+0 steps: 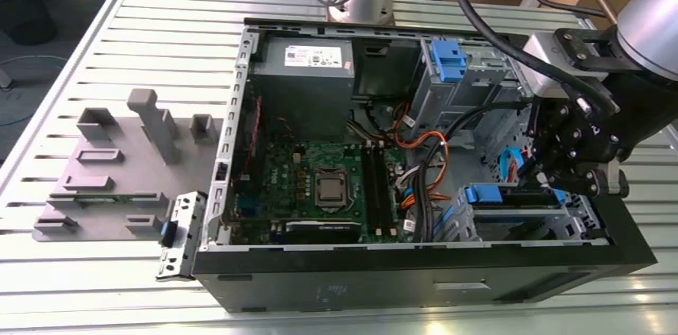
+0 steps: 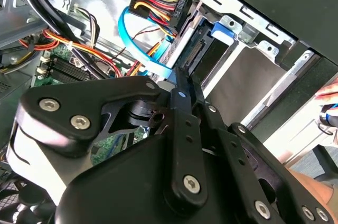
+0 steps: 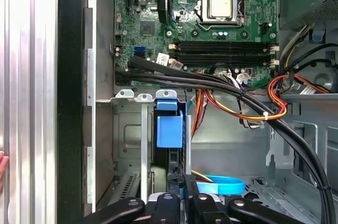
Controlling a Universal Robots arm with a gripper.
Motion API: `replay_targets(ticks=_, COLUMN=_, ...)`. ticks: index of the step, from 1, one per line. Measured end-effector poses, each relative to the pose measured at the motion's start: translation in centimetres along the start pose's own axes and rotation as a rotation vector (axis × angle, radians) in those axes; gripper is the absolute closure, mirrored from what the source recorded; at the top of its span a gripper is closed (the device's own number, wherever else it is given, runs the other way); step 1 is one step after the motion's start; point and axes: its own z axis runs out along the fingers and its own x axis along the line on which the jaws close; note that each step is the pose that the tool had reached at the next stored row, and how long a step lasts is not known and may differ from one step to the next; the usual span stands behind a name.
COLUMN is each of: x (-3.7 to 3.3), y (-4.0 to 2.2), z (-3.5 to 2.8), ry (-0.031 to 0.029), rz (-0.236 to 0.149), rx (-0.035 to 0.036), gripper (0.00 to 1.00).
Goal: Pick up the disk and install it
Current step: 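Insert the first disk wire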
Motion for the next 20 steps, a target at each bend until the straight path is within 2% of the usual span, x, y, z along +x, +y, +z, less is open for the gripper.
replay_targets(ticks=20, x=0.09, y=0.06, z=0.47, ry=-0.0003, rz=0.000, rx=0.0009, gripper=0.84)
